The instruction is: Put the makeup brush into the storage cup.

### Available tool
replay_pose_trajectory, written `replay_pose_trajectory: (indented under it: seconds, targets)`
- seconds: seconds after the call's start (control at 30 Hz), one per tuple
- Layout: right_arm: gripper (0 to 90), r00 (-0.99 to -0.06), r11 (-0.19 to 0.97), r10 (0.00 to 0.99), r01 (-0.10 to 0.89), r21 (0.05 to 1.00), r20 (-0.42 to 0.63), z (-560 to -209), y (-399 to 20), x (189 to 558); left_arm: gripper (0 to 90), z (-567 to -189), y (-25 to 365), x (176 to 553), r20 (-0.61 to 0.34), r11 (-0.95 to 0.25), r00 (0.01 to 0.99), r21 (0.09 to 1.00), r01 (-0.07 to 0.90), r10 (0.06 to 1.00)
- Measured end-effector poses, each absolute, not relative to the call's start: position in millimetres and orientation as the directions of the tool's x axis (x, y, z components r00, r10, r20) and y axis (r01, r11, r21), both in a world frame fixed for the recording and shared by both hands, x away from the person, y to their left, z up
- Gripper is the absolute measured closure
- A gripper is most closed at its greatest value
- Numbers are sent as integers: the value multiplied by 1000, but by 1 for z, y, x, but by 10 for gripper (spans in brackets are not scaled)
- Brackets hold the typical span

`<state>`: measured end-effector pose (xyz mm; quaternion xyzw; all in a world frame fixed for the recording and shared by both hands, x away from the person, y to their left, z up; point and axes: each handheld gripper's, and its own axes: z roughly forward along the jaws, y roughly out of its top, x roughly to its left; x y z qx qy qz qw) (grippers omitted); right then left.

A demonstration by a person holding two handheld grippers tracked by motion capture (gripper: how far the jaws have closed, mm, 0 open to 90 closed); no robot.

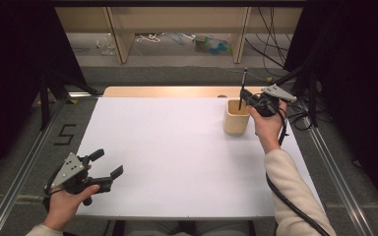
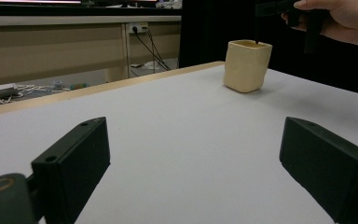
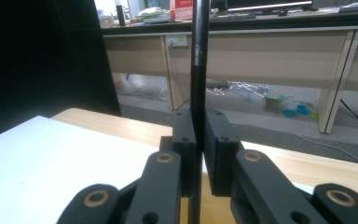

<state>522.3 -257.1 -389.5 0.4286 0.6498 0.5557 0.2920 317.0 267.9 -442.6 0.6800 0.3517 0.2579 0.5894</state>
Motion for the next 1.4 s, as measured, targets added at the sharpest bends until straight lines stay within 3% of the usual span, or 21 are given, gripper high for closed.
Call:
replay_pose_trajectory:
  seconds: [1.4]
  targets:
    - [843, -453, 25, 886, 256, 966, 97, -397, -257, 525, 81, -443, 268, 317, -64, -57, 620, 983, 174, 782]
